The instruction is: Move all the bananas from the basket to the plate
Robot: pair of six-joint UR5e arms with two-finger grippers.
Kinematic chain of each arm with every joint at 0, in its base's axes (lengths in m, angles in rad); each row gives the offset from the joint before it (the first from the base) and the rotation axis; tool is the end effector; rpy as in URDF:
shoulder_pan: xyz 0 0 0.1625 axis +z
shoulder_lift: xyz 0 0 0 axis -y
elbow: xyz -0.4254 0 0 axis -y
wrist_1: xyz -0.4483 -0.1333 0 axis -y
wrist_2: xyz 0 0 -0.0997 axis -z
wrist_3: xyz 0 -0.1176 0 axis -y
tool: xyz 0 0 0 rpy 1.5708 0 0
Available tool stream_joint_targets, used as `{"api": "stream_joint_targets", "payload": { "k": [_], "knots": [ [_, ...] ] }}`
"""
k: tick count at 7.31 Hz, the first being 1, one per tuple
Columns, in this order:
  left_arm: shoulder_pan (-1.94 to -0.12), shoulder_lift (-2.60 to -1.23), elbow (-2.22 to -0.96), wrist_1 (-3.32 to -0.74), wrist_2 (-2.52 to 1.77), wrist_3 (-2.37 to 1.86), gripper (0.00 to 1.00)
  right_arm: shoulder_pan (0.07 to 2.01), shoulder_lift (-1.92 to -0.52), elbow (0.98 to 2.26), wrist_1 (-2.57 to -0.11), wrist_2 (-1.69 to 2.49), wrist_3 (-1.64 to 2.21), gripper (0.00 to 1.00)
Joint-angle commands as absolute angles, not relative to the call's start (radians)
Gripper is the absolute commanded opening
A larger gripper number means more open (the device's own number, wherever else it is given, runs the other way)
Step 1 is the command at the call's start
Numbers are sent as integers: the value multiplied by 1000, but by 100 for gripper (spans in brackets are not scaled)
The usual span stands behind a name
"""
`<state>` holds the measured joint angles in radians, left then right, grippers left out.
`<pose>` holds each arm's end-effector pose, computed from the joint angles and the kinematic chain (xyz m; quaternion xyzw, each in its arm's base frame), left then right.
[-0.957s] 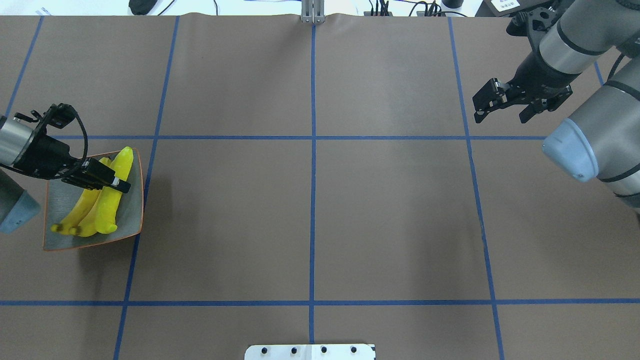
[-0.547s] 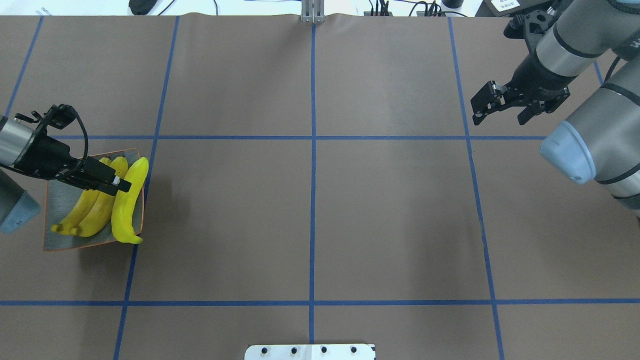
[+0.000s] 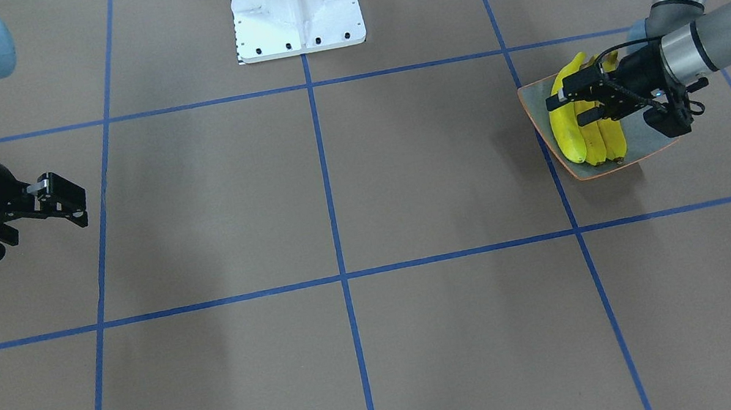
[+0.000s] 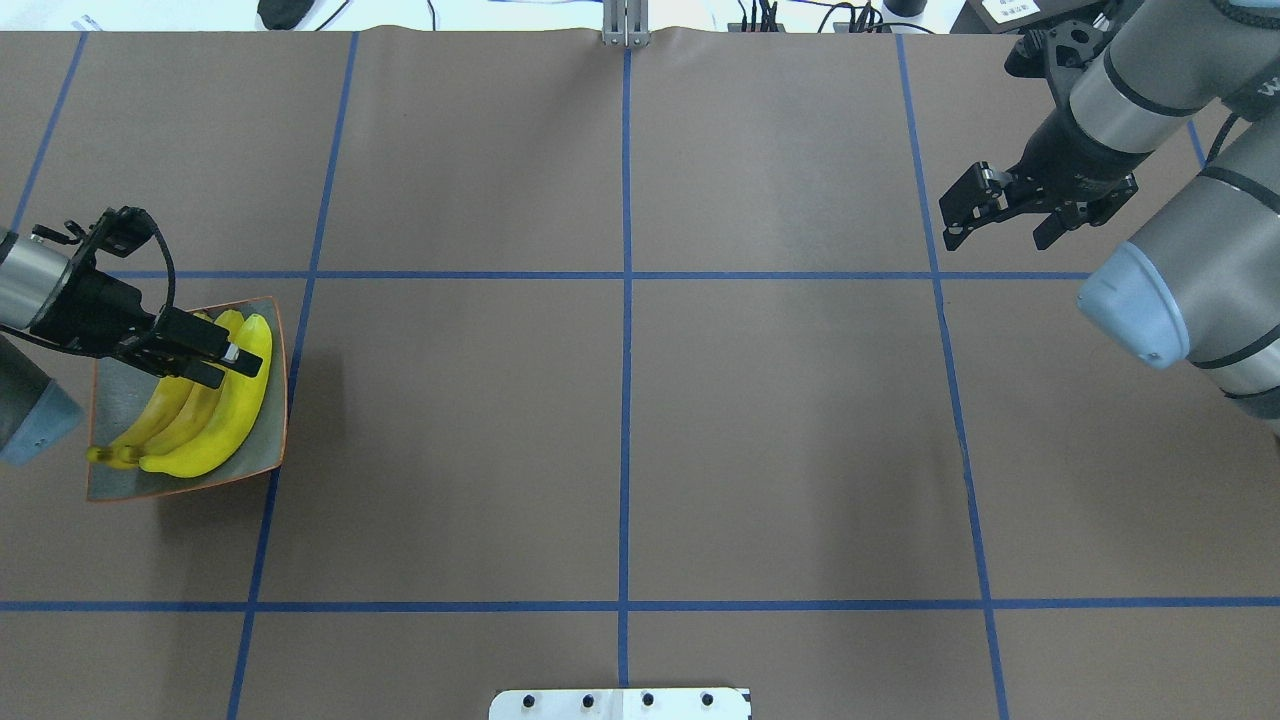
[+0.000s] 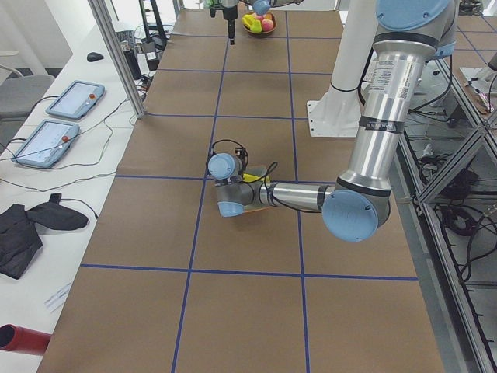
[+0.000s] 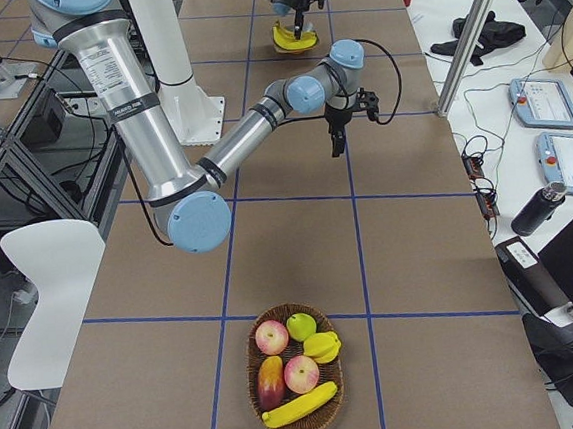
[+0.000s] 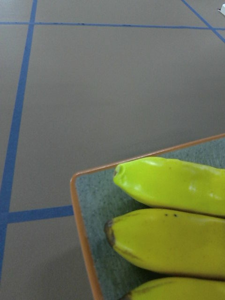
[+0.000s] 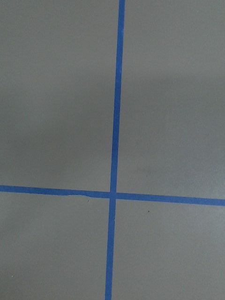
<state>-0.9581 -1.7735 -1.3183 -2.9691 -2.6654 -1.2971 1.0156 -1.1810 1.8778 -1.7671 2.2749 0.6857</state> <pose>0.3261 -0.5139 0.5161 -0.0238 0.6700 0.0822 0.7374 -0.2866 -0.5706 0.2991 -0.0051 -0.4070 -0.0259 0.9131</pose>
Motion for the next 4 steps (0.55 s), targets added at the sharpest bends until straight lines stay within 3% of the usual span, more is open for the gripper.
{"api": "stream_joint_targets", "payload": {
  "k": [1,4],
  "knots": [
    [-992,-1813,-1321,-2930,-2669,-1308,100,1017,-1180,1882,-1767,2275,684,100],
    [-1092,-1966,-1331,-2867,-2643,-1539,100,1019,-1178,1884,-1767,2273,684,100]
  ]
}}
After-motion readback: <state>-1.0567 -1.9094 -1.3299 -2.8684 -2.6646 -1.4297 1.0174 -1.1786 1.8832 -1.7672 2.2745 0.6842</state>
